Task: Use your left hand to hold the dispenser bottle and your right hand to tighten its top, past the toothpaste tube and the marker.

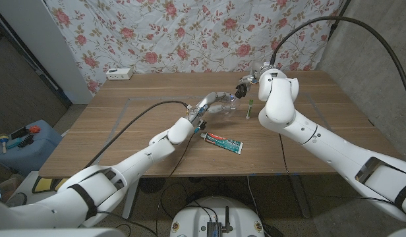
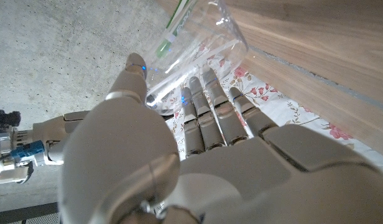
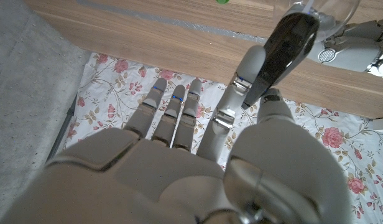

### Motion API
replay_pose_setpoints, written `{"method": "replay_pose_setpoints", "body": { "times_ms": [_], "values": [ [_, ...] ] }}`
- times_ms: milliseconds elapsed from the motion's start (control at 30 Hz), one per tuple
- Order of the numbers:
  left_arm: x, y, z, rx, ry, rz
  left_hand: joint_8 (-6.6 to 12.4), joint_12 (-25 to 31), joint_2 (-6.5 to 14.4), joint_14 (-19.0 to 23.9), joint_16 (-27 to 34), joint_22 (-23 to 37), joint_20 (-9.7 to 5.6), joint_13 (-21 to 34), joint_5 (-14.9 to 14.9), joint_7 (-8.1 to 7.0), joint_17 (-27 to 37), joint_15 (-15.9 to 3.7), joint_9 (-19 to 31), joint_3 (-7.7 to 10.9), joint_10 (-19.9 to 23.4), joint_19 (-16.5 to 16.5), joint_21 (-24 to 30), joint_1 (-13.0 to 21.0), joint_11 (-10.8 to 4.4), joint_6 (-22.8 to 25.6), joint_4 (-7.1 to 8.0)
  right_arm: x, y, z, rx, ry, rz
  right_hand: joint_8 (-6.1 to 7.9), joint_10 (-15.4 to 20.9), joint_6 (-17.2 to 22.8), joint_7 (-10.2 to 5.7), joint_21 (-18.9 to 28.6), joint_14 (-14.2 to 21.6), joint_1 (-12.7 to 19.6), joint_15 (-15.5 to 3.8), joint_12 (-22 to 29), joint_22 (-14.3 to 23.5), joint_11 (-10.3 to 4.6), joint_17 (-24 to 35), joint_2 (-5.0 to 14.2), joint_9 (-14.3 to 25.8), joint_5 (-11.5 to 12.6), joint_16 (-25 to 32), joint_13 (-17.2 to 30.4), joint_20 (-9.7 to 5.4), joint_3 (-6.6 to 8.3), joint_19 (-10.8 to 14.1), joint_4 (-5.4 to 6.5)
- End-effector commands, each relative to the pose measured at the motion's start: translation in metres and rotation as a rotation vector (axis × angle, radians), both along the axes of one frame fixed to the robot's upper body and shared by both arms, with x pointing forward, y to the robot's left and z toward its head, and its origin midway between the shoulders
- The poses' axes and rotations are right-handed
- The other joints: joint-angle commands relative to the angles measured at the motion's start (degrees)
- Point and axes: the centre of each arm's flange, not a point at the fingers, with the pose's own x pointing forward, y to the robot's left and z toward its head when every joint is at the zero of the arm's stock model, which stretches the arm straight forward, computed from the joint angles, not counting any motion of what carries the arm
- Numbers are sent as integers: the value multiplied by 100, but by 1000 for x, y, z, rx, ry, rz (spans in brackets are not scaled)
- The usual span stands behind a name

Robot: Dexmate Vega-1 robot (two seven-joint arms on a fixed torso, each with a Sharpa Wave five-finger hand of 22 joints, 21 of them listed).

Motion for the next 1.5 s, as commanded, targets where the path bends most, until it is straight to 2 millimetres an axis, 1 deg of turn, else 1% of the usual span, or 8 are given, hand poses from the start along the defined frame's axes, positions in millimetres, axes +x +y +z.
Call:
{"method": "replay_pose_setpoints", "body": {
  "times_ms": [33,433,867,967,1000,1167,1333,1500],
  "values": [
    [2,-3,2,3,1,-5,23,46,255,60,37,12,-400,30,37,-168,22,-414,26,423,19,4,2,-199,-25,311,360,-3,-6,3,4,-10,17,-76,-103,-180,-29,-18,-4,-244,59,-97,33,-25,41,-98,-14,-25,-52,20,62,-95,-20,64],
    [5,-5,3,-1,1,-3,23,44,259,64,38,12,-396,27,38,-186,23,-418,26,428,28,2,1,-202,-32,314,361,-1,-8,7,-8,4,13,-344,-252,-577,11,-34,-157,-874,191,-231,35,42,69,-326,-14,33,-189,33,170,-378,-140,277],
    [6,-5,3,-7,0,0,20,40,256,65,39,12,-388,28,36,-177,23,-415,27,429,23,-5,-2,-206,-39,311,360,-2,-14,14,-35,26,-4,-769,-598,-1382,62,-54,-370,-1367,366,-361,35,89,84,-487,24,140,-337,51,236,-615,-342,447],
    [6,-5,3,-8,-1,1,22,45,260,64,38,12,-388,28,38,-178,22,-424,27,433,40,-4,-1,-204,-61,316,360,-5,-16,15,-45,9,3,-834,-642,-1517,79,-48,-406,-1405,380,-367,35,99,84,-496,32,159,-359,53,241,-634,-355,458],
    [6,-5,3,-9,-2,1,22,45,257,62,37,12,-389,28,38,-180,23,-434,27,433,40,-3,-1,-198,-53,316,355,-7,-17,15,-49,4,7,-910,-692,-1685,61,-46,-416,-1430,380,-374,34,116,84,-503,39,177,-369,55,249,-649,-372,464],
    [6,-5,3,-10,-2,1,19,44,256,67,40,12,-389,29,36,-180,24,-432,27,430,40,-5,-1,-206,-40,309,360,-13,-22,16,-57,-22,4,-1071,-861,-2062,4,-49,-526,-1452,387,-392,33,119,83,-475,72,224,-422,62,288,-655,-445,465],
    [5,-4,2,-12,-1,1,22,45,256,72,42,12,-388,26,36,-179,24,-428,27,429,49,-6,-1,-209,-52,318,361,-19,-27,18,-65,-16,8,-1169,-1016,-2425,-4,-44,-595,-1340,399,-403,32,139,73,-412,156,255,-455,74,227,-600,-486,397],
    [4,-5,1,-13,-1,0,23,40,254,68,39,12,-392,22,37,-193,23,-436,27,431,44,-3,0,-205,-66,322,357,-23,-32,20,-79,-5,42,-1271,-1289,-2852,-59,-66,-800,-1222,446,-424,31,95,69,-388,238,274,-521,87,207,-557,-640,305]
  ]
}}
